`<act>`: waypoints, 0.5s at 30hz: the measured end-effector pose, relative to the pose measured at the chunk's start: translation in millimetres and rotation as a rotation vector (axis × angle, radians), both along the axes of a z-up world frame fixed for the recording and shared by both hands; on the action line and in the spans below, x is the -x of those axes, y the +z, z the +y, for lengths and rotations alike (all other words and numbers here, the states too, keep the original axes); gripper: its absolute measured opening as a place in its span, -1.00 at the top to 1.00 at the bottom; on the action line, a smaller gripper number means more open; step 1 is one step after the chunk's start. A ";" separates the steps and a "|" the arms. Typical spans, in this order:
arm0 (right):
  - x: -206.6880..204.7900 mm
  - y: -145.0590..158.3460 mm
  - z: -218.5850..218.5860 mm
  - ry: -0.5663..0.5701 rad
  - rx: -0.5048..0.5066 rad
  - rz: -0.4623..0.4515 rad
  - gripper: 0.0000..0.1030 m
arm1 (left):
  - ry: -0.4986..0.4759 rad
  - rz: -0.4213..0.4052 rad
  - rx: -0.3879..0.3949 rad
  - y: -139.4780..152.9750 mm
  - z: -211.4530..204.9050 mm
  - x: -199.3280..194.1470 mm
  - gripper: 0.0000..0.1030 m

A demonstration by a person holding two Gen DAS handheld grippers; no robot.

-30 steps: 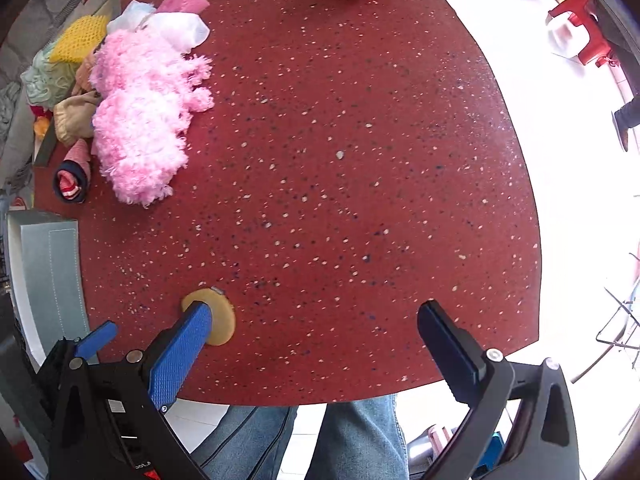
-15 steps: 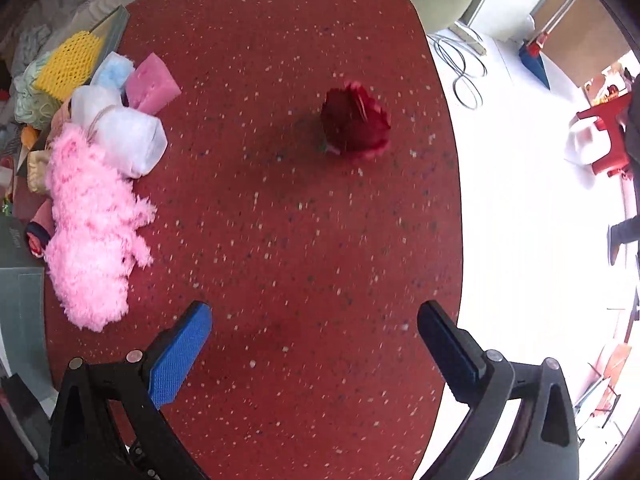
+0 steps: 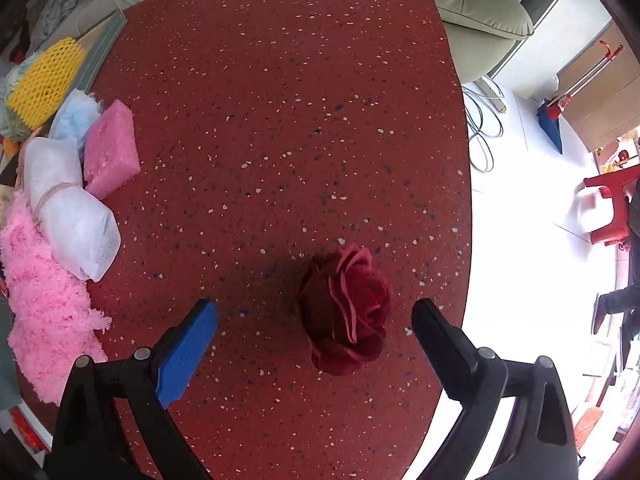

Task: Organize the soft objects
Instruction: 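Grasp the round olive sponge with the left tool while the right tool grasps the red rose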

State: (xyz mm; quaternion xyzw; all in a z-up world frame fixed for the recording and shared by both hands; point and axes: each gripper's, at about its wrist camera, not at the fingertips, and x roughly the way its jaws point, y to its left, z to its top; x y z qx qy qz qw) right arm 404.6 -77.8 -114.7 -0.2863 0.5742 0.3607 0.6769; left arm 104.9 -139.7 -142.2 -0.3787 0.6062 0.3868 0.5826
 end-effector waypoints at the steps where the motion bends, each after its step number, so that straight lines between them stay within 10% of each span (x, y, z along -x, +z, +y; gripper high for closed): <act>1: -1.2 -2.5 3.8 0.012 0.003 -0.004 -0.33 | 0.000 -0.002 0.001 -0.2 -0.6 0.5 -1.00; 4: -2.3 -8.1 10.3 0.035 0.021 -0.002 0.23 | 0.001 -0.001 0.004 -0.2 -0.4 1.7 -1.00; 15: 61.1 -5.7 -40.2 0.061 0.042 0.171 0.31 | -0.015 0.010 0.029 -4.3 24.9 2.2 -1.00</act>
